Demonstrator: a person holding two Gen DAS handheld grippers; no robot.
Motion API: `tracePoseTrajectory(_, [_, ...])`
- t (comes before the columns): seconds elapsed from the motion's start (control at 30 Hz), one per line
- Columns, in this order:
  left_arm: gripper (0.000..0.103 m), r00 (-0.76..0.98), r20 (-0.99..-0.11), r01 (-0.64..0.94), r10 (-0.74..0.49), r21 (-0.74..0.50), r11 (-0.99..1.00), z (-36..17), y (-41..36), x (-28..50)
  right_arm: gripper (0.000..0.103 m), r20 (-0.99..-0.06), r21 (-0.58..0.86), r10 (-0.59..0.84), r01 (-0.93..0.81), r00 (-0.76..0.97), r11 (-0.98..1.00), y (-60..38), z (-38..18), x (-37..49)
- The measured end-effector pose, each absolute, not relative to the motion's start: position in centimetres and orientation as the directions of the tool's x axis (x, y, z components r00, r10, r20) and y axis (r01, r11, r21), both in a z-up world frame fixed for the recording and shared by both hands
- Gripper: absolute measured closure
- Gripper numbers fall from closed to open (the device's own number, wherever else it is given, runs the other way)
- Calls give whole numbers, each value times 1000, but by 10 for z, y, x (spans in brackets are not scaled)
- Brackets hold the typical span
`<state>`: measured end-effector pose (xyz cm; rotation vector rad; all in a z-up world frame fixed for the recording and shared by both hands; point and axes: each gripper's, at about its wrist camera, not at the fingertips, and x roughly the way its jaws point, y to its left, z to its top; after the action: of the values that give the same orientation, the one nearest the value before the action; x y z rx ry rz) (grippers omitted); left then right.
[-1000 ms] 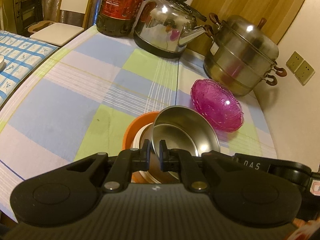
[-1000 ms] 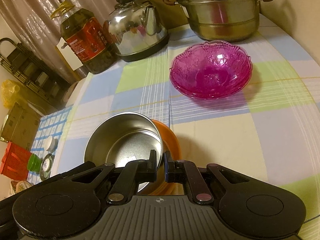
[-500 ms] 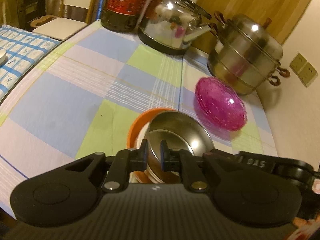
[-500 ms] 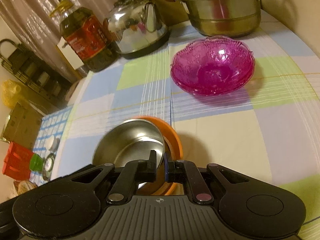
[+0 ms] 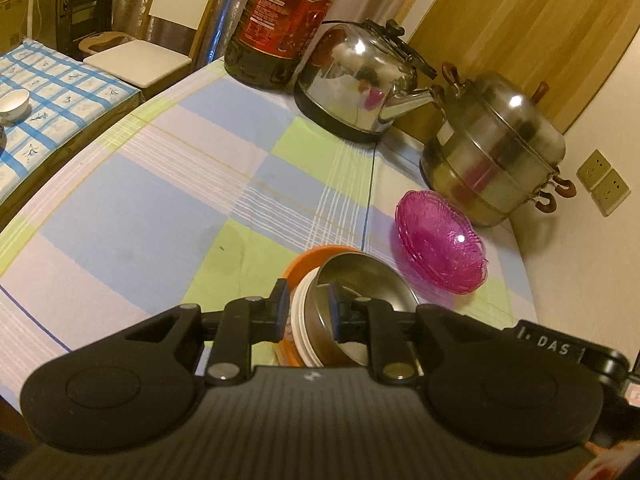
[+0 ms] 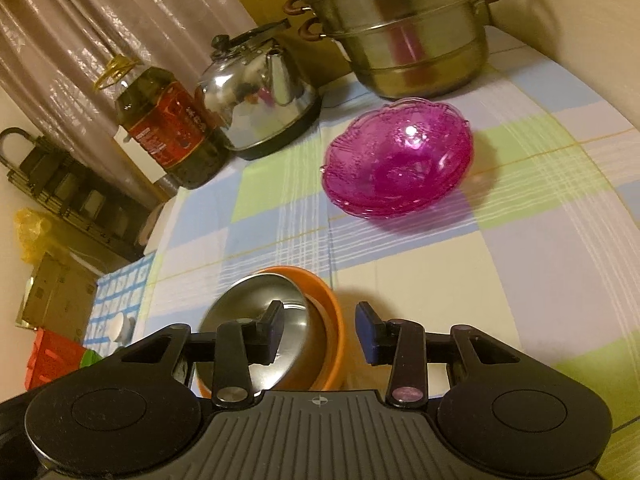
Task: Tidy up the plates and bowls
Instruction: 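Lower the steel bowl into the cream bowl and open both tools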
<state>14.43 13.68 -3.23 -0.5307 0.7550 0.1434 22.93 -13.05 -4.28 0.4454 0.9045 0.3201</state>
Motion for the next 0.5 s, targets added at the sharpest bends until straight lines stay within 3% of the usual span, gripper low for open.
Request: tracePoseTrajectory(0.5, [83,722,-687,-300,-79,-413,860,-36,134,151,63,-730,458,427,-82,533,885,-124,-73,255])
